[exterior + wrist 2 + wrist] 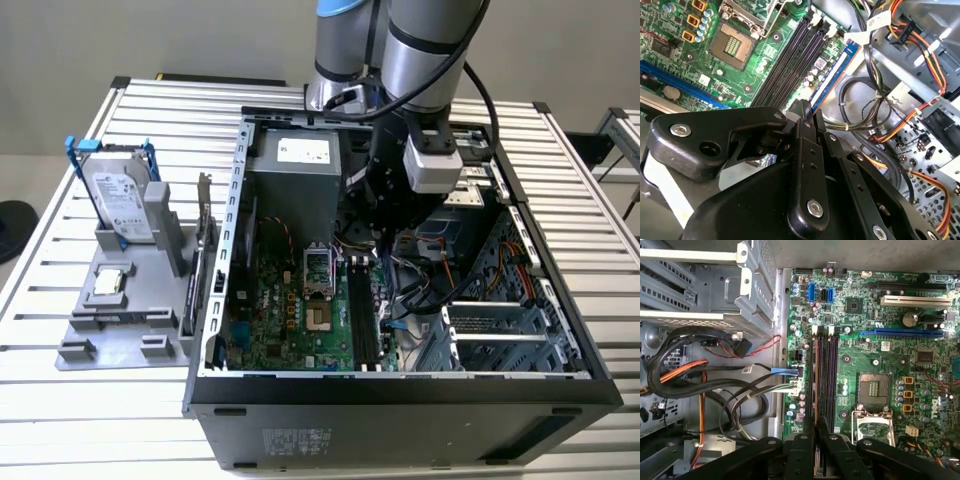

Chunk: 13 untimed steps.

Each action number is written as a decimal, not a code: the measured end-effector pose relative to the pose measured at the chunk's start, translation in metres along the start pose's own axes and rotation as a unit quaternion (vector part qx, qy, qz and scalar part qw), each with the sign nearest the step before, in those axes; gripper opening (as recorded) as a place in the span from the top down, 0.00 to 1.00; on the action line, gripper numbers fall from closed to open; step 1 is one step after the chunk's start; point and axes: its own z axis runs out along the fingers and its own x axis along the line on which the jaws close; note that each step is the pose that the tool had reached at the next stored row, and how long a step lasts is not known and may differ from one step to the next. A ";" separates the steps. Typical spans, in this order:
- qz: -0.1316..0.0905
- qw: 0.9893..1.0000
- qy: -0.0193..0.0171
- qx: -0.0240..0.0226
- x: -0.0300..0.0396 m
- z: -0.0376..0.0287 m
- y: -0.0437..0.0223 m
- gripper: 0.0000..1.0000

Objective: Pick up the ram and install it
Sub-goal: 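Insert the ram into the slot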

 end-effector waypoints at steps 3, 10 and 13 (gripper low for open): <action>0.005 1.000 0.000 0.000 0.0002 0.0015 0.0018 1.00; 0.006 1.000 -0.002 0.000 0.0009 0.0075 0.0028 1.00; 0.006 1.000 -0.002 0.000 0.0010 0.0111 0.0028 1.00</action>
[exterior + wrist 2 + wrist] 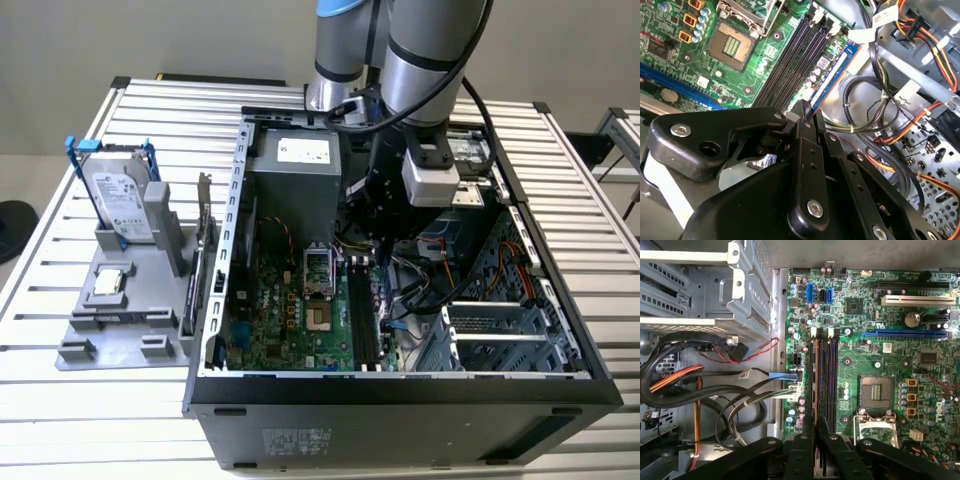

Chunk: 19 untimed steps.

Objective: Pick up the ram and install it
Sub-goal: 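Insert the ram into the slot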

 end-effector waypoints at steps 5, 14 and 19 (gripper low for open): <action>0.000 1.000 0.000 0.000 0.0011 0.0029 0.0013 1.00; 0.000 1.000 0.000 0.000 0.0027 0.0097 0.0032 1.00; 0.000 1.000 0.000 0.000 0.0027 0.0169 0.0027 1.00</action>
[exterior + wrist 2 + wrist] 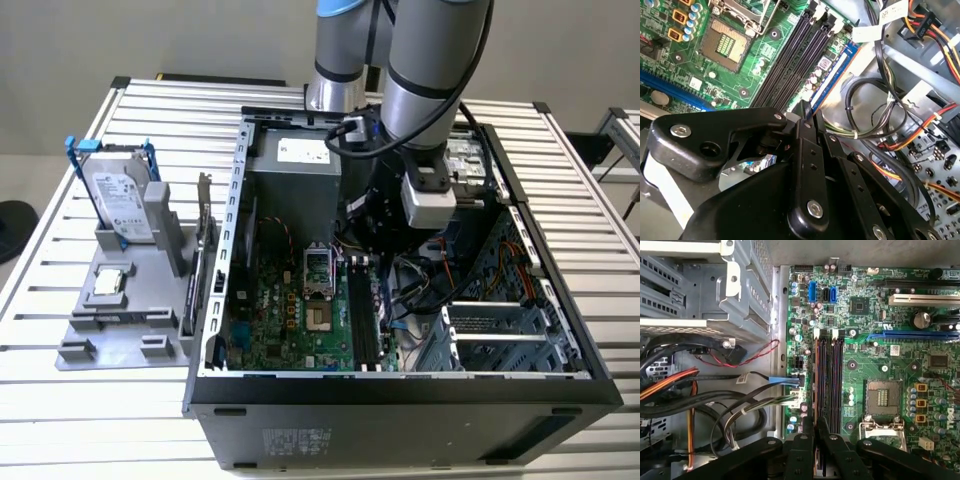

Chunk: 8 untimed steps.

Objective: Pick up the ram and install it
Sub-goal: 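Insert the ram into the slot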

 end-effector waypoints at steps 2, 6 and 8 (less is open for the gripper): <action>0.000 1.000 0.000 0.000 0.0000 0.0027 -0.0002 1.00; 0.000 1.000 0.000 0.000 -0.0001 0.0075 -0.0006 1.00; 0.000 1.000 0.000 0.000 -0.0001 0.0099 -0.0007 1.00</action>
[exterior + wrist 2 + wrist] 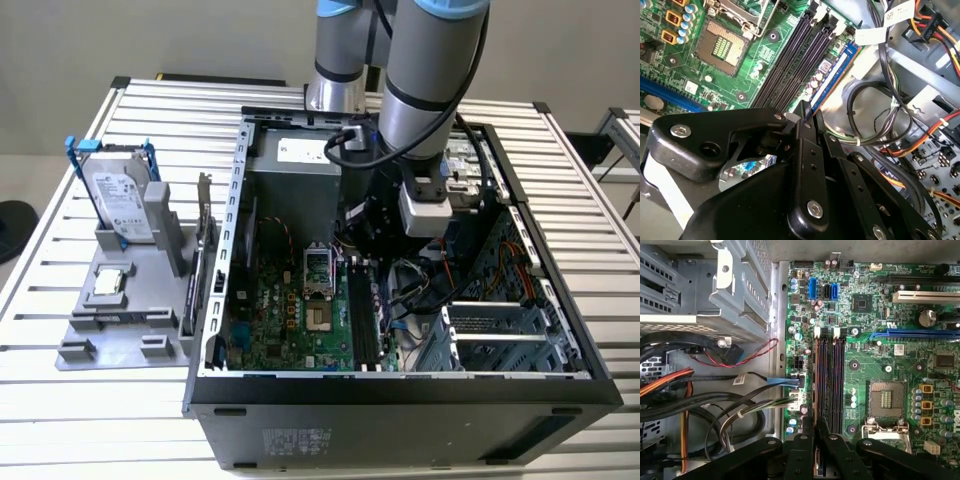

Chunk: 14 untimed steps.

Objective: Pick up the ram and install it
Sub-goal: 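Insert the ram into the slot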

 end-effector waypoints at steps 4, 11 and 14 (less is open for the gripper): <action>0.000 1.000 0.000 0.000 0.0000 0.0037 -0.0002 1.00; 0.000 1.000 0.000 0.000 -0.0001 0.0099 -0.0004 1.00; 0.000 1.000 0.000 0.000 -0.0001 0.0123 -0.0002 1.00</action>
